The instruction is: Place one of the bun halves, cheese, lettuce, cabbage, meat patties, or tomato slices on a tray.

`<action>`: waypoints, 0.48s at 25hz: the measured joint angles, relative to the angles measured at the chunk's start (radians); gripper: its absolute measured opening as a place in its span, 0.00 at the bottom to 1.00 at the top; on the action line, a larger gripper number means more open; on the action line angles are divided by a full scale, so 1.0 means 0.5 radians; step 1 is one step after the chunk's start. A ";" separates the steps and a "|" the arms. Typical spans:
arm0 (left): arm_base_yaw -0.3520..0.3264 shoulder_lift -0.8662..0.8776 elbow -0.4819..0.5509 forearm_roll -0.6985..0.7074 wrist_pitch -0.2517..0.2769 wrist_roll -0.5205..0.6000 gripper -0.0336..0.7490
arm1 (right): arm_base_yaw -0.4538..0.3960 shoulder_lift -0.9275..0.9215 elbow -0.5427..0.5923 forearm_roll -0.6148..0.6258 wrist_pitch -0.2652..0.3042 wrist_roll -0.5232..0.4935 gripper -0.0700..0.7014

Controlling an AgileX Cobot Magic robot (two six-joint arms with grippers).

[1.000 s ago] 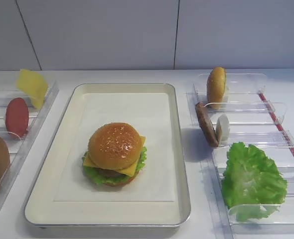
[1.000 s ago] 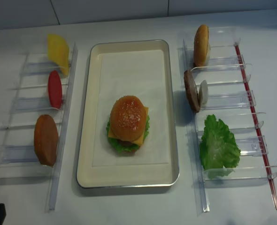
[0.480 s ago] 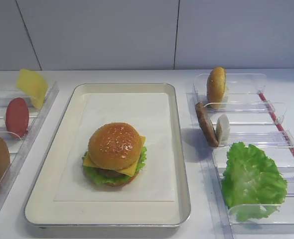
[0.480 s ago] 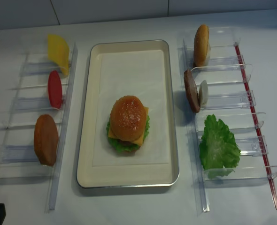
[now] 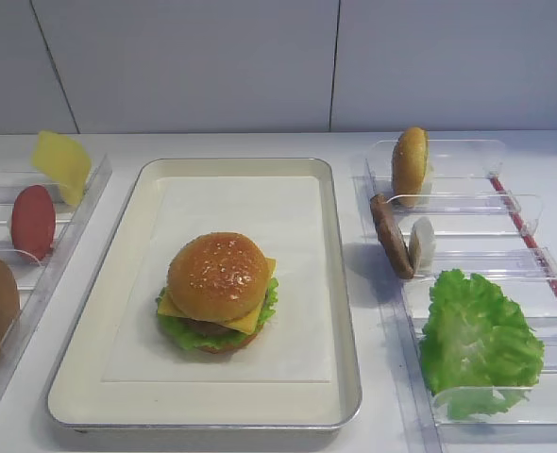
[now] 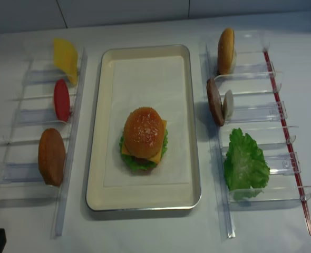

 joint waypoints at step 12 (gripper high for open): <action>0.000 0.000 0.000 0.000 -0.003 0.000 0.45 | 0.000 0.000 0.038 0.000 -0.057 -0.014 0.68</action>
